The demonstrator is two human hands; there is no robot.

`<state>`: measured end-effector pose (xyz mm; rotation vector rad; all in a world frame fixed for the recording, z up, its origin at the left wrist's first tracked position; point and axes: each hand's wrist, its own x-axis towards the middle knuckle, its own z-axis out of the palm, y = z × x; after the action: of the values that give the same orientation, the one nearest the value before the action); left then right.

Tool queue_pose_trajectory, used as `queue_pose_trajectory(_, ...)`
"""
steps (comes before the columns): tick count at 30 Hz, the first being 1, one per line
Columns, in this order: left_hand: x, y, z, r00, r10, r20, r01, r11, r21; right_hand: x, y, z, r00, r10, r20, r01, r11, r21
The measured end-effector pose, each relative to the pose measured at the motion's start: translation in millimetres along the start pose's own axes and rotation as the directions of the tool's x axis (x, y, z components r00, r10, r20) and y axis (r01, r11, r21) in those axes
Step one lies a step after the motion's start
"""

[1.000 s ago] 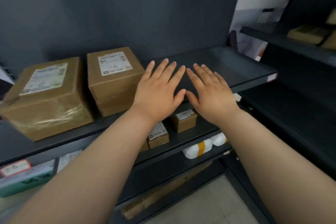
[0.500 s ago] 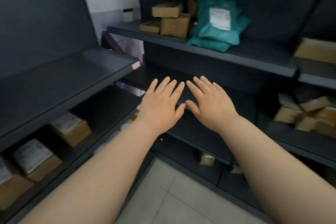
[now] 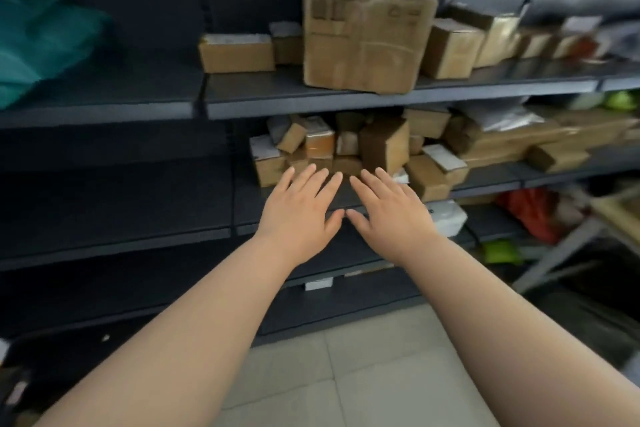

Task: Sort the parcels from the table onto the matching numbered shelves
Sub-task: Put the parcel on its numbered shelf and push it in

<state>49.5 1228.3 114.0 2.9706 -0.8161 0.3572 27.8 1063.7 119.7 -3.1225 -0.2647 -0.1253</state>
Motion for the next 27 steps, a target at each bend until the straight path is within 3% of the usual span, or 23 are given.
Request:
queue_pose_trajectory(4, 55.4, 54.3, 21.7, 0.978, 0.205, 0.039, -0.202, 0.977, -0.072, -20.9, 66.9, 14.9, 0.974, 0.221, 0.041, -0.221, 0.975, 0.008)
queue_pose_trajectory(9, 123.6, 105.2, 53.4, 0.896, 0.439, 0.069, -0.430, 0.896, -0.110, -42.0, 131.3, 29.7, 0.895, 0.442, 0.068, -0.443, 0.896, 0.004)
queue_pose_trajectory(17, 190.4, 173.8, 105.1, 0.703, 0.693, 0.160, -0.675, 0.721, -0.157, -103.8, 194.0, 60.4, 0.625, 0.772, 0.118, -0.779, 0.627, 0.023)
queue_pose_trajectory(23, 206.6, 250.1, 125.9, 0.533, 0.817, 0.220, -0.805, 0.570, -0.165, -156.5, 226.7, 69.4, 0.443, 0.885, 0.143, -0.896, 0.441, 0.044)
queue_pose_trajectory(27, 224.4, 308.8, 135.4, 0.447, 0.871, 0.205, -0.854, 0.484, -0.194, -177.7, 272.1, 73.0, 0.372, 0.918, 0.135, -0.928, 0.369, 0.049)
